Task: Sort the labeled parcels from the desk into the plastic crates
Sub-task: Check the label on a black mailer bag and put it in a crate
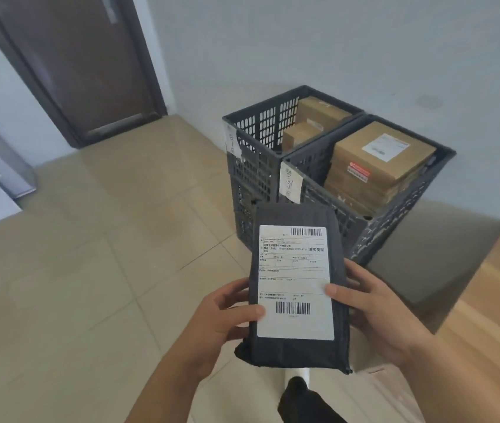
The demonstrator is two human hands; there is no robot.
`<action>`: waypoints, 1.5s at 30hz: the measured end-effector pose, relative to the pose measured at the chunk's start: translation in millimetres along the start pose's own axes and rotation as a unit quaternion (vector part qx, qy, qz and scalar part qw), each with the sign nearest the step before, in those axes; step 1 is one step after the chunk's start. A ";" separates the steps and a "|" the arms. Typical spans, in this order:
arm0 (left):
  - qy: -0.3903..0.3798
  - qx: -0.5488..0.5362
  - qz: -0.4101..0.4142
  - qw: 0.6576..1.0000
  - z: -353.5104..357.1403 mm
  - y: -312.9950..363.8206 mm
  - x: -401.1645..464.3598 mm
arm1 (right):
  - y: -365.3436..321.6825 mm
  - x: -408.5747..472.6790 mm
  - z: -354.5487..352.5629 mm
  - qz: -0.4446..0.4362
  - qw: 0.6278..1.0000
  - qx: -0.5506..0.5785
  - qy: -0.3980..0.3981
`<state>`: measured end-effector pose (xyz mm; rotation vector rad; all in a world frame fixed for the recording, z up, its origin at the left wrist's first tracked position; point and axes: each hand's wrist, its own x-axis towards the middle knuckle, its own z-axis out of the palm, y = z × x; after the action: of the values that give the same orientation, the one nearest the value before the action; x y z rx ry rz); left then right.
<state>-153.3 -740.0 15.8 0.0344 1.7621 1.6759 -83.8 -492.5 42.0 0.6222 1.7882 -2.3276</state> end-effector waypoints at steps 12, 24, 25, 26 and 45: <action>0.023 0.008 -0.007 1.000 -67.0 102.1 160.2 | -83.1 202.5 10.2 0.004 0.999 0.017 -0.033; 0.010 0.022 -0.017 1.000 -117.9 188.9 328.9 | -147.0 360.2 12.9 0.004 1.000 0.020 0.001; 0.005 0.028 -0.023 0.999 -122.6 195.7 343.3 | -151.5 372.4 13.4 0.007 1.000 0.019 0.010; -0.003 0.036 -0.027 0.999 -127.4 203.0 359.0 | -156.4 385.1 13.7 0.010 1.000 0.019 0.021; -0.267 0.071 -0.048 0.960 -245.8 359.7 657.1 | -257.8 594.9 79.3 -0.022 0.967 0.066 0.246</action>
<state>-926.8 -587.4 17.3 0.4197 1.4382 1.3084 -732.2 -413.4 47.7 1.2905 1.8442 -2.4927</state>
